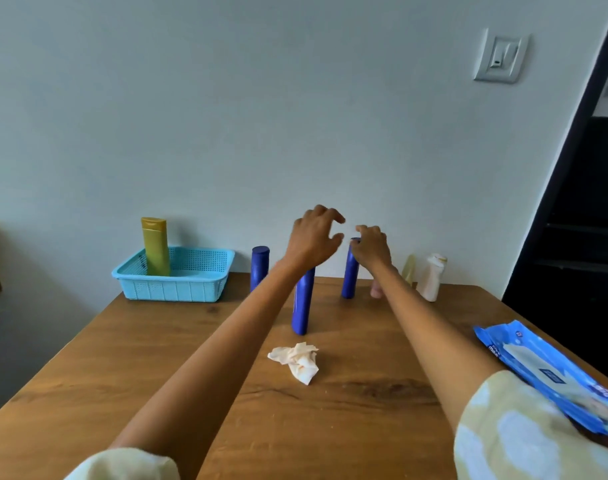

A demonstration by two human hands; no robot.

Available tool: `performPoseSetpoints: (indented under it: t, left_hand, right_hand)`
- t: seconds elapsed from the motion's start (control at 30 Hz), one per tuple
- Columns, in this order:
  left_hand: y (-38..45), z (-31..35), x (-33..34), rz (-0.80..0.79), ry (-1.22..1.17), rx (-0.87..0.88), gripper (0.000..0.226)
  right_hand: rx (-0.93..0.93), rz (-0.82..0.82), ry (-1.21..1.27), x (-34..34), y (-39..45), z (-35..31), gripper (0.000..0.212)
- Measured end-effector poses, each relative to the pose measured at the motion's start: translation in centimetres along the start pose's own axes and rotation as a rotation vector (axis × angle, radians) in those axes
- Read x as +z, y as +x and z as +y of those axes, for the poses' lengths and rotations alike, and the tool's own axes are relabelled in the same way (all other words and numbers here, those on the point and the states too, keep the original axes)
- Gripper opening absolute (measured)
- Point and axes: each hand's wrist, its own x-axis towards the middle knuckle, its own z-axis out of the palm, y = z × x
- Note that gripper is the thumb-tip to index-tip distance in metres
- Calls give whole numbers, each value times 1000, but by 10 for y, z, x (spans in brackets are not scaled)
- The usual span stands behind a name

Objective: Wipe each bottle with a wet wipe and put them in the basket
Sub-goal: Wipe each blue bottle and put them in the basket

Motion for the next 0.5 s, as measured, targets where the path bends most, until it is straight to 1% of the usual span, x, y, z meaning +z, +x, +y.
performPoseSetpoints:
  t: [0.07, 0.1, 0.13, 0.27, 0.43, 0.5]
  left_hand:
    - [12, 7, 12, -76, 36, -11, 34]
    - [16, 8, 16, -92, 52, -15, 34]
    - [20, 9, 18, -102, 66, -20, 34]
    - [27, 1, 23, -133, 110, -42, 33]
    - [21, -6, 24, -132, 121, -68, 31]
    - [15, -5, 25, -139, 109, -80, 31]
  right_hand:
    - [-39, -98, -58, 5, 8, 5, 43]
    - [-50, -119, -65, 8, 10, 6, 41]
    - [-52, -118, -53, 11, 11, 8, 39]
    - [-65, -29, 24, 15, 12, 16, 23]
    - [-69, -68, 99, -15, -2, 7, 31]
    - [-83, -109, 129, -29, -13, 3, 31]
